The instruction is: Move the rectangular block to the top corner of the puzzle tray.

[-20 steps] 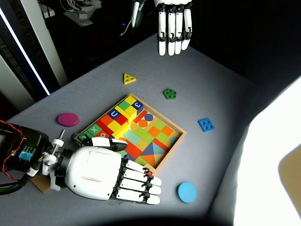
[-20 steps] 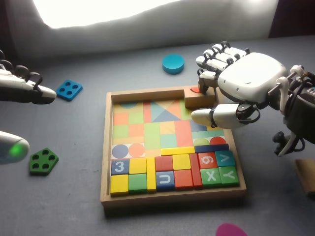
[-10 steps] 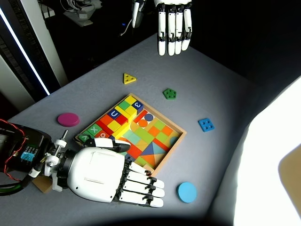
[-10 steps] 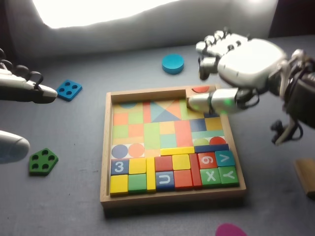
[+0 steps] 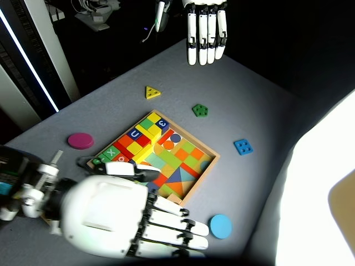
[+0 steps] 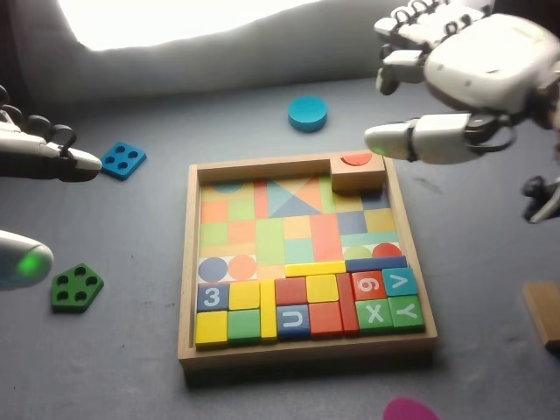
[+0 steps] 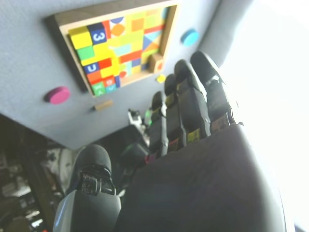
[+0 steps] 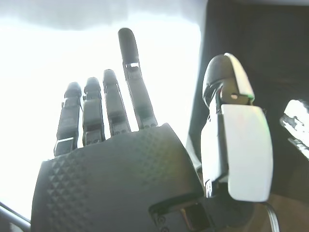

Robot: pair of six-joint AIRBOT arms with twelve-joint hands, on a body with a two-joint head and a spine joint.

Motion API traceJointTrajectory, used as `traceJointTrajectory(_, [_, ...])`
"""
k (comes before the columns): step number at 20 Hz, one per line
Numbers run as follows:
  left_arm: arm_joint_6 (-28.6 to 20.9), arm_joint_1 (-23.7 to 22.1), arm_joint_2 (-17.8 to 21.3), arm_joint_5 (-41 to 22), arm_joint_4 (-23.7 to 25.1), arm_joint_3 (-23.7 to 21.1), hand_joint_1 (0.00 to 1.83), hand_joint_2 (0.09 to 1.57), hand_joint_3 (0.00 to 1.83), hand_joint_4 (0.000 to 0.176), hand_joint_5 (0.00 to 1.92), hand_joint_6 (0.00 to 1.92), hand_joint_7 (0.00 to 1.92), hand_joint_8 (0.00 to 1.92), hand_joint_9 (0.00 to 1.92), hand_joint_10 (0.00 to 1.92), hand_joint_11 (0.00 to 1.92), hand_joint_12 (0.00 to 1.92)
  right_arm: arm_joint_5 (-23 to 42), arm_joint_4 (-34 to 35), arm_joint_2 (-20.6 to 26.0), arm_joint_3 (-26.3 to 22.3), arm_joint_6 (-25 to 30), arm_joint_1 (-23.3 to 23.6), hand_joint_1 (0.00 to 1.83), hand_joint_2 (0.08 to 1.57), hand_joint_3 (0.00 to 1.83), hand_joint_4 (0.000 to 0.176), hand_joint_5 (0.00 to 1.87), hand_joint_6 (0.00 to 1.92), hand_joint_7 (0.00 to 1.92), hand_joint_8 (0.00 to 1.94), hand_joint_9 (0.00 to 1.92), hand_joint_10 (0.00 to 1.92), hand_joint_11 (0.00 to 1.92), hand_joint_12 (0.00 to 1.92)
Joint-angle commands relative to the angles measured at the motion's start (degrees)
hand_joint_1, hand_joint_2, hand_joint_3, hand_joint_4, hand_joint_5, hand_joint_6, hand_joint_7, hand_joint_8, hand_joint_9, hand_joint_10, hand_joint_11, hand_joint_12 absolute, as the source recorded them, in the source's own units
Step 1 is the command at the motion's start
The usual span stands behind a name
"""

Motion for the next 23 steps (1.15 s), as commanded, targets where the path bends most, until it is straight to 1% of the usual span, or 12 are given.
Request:
traceJointTrajectory(1, [-0.1, -0.9, -0.2, 5.1, 0.5, 0.1, 0.03, 1.28, 0.00, 0.046, 0.20, 0.00, 0.28, 0.00, 0.31, 0.00, 0.00, 0.80, 6.7, -0.9, 1.7, -1.3, 0.4, 1.0, 0.00, 1.13, 0.00, 0.000, 0.33, 0.70, 0.02, 0.00, 0.00, 0.00, 0.00, 0.00])
traceJointTrajectory(5, [-0.1, -1.6, -0.2, 5.1, 0.5, 0.2, 0.01, 1.28, 0.00, 0.042, 0.20, 0.00, 0.28, 0.00, 0.32, 0.01, 0.00, 0.85, 7.9, -0.9, 11.3, -10.8, 0.3, 1.9, 0.00, 1.14, 0.00, 0.000, 0.35, 0.63, 0.07, 0.01, 0.00, 0.00, 0.00, 0.00])
traceJointTrajectory(7, [-0.1, -1.6, -0.2, 5.1, 0.5, 0.2, 0.03, 1.29, 0.00, 0.007, 0.36, 0.01, 0.44, 0.01, 0.47, 0.02, 0.05, 1.00, 9.6, -0.9, 14.6, -14.1, -0.4, 1.9, 0.00, 1.18, 0.01, 0.000, 0.43, 0.58, 0.42, 0.05, 0.23, 0.14, 0.00, 0.15])
traceJointTrajectory(8, [-0.1, -1.7, -0.2, 5.1, 0.5, 0.2, 0.03, 1.30, 0.00, 0.000, 0.45, 0.01, 0.57, 0.01, 0.58, 0.03, 0.11, 1.03, 11.5, -0.9, 16.3, -16.1, -1.7, 1.7, 0.00, 1.19, 0.00, 0.000, 0.49, 0.64, 0.59, 0.09, 0.36, 0.37, 0.00, 0.94])
traceJointTrajectory(9, [-0.1, -1.8, -0.2, 5.1, 0.5, 0.2, 0.04, 1.32, 0.00, 0.000, 0.57, 0.02, 0.70, 0.02, 0.70, 0.05, 0.18, 1.09, 13.7, -0.9, 17.6, -17.5, -2.4, 1.2, 0.00, 1.20, 0.00, 0.000, 0.56, 0.72, 0.71, 0.15, 0.47, 0.61, 0.00, 1.54])
traceJointTrajectory(10, [-0.1, -1.9, -0.2, 5.1, 0.5, 0.2, 0.05, 1.32, 0.00, 0.000, 0.65, 0.02, 0.80, 0.02, 0.78, 0.06, 0.23, 1.12, 16.0, -0.9, 18.4, -18.4, -3.0, 0.6, 0.00, 1.20, 0.00, 0.000, 0.58, 0.86, 0.76, 0.27, 0.45, 1.00, 0.03, 1.73])
traceJointTrajectory(11, [-0.1, -1.9, -0.2, 5.1, 0.5, 0.3, 0.04, 1.33, 0.00, 0.000, 0.76, 0.03, 0.91, 0.05, 0.89, 0.10, 0.29, 1.22, 19.1, -0.9, 19.1, -19.3, -4.3, -0.3, 0.00, 1.20, 0.00, 0.000, 0.63, 0.99, 0.75, 0.62, 0.51, 1.27, 0.17, 1.84])
traceJointTrajectory(13, [-0.1, -2.0, -0.2, 5.1, 0.5, 0.3, 0.00, 1.34, 0.00, 0.000, 0.96, 0.02, 1.07, 0.07, 0.96, 0.31, 0.42, 1.31, 23.2, -0.9, 19.9, -20.0, -5.5, -1.9, 0.01, 1.21, 0.00, 0.000, 0.72, 1.30, 0.75, 1.31, 0.60, 1.67, 0.42, 1.92])
traceJointTrajectory(15, [-0.1, -2.0, -0.2, 5.0, 0.5, 0.3, 0.05, 1.35, 0.00, 0.000, 1.09, 0.05, 1.19, 0.25, 0.93, 0.87, 0.53, 1.45, 26.2, -0.9, 20.0, -20.2, -6.1, -2.7, 0.07, 1.20, 0.00, 0.000, 0.78, 1.56, 0.84, 1.62, 0.68, 1.84, 0.58, 1.92])
traceJointTrajectory(17, [-0.1, -2.0, -0.2, 5.0, 0.5, 0.4, 0.01, 1.35, 0.00, 0.000, 1.14, 0.15, 1.10, 0.76, 0.91, 1.27, 0.60, 1.61, 26.3, -0.9, 20.0, -20.2, -5.2, -2.9, 0.01, 1.22, 0.00, 0.000, 0.79, 1.69, 0.82, 1.72, 0.67, 1.91, 0.58, 1.92])
traceJointTrajectory(20, [-0.1, -2.0, -0.2, 5.0, 0.5, 0.4, 0.00, 1.34, 0.00, 0.000, 0.85, 1.08, 1.01, 1.13, 0.90, 1.47, 0.65, 1.71, 26.0, -0.9, 20.0, -20.2, -3.8, -2.9, 0.00, 1.22, 0.00, 0.000, 0.80, 1.79, 0.79, 1.79, 0.66, 1.92, 0.56, 1.92])
traceJointTrajectory(23, [-0.1, -2.0, -0.2, 5.0, 0.5, 0.3, 0.00, 1.33, 0.00, 0.000, 0.79, 1.09, 1.00, 1.14, 0.90, 1.45, 0.62, 1.73, 25.1, -4.7, 20.1, -20.1, -2.6, -3.1, 0.00, 1.23, 0.00, 0.000, 0.79, 1.86, 0.75, 1.83, 0.60, 1.92, 0.50, 1.92])
